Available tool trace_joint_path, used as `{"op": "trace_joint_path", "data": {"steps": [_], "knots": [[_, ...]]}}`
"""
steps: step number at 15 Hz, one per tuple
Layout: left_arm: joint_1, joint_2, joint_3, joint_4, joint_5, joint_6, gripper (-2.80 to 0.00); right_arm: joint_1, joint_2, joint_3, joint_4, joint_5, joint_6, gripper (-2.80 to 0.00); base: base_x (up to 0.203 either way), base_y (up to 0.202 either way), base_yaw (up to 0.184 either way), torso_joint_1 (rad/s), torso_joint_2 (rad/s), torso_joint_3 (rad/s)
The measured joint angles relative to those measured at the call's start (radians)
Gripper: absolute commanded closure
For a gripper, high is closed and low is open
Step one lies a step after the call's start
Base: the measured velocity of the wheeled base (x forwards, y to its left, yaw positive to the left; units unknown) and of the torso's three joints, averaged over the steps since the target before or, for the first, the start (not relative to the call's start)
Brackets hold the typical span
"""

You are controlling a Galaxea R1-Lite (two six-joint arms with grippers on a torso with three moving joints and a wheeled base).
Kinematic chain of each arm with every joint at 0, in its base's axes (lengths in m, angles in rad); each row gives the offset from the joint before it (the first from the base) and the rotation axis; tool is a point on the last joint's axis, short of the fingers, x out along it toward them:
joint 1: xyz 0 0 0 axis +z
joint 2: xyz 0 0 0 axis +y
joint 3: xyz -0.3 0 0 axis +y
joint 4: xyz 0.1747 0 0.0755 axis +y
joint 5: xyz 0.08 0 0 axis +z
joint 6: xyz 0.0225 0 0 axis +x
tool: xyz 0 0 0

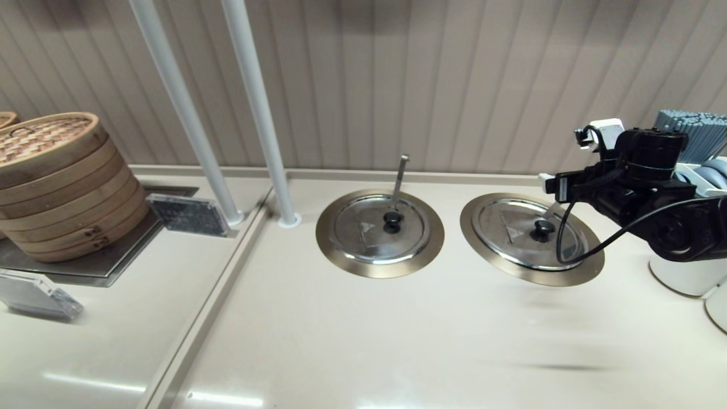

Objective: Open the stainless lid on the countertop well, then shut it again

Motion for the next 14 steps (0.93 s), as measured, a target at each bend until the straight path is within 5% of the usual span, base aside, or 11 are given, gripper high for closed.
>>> {"op": "trace_joint_path", "data": {"steps": [4,5,14], "knots": [[0.0,0.0,0.0,0.0,0.0,0.0,0.0,0.009,-0.001,0.0,0.034,0.015,0.016,-2.8,0.0,0.0,0.0,0.0,0.0,0.0],[0.0,0.0,0.0,0.0,0.0,0.0,0.0,0.009,-0.004,0.005,0.034,0.025,0.017,0.0,0.0,0.0,0.0,0.0,0.0,0.0],[0.0,0.0,0.0,0.0,0.0,0.0,0.0,0.092,-0.216,0.077,0.188,0.091,0.082,0.0,0.0,0.0,0.0,0.0,0.0,0.0]]}}
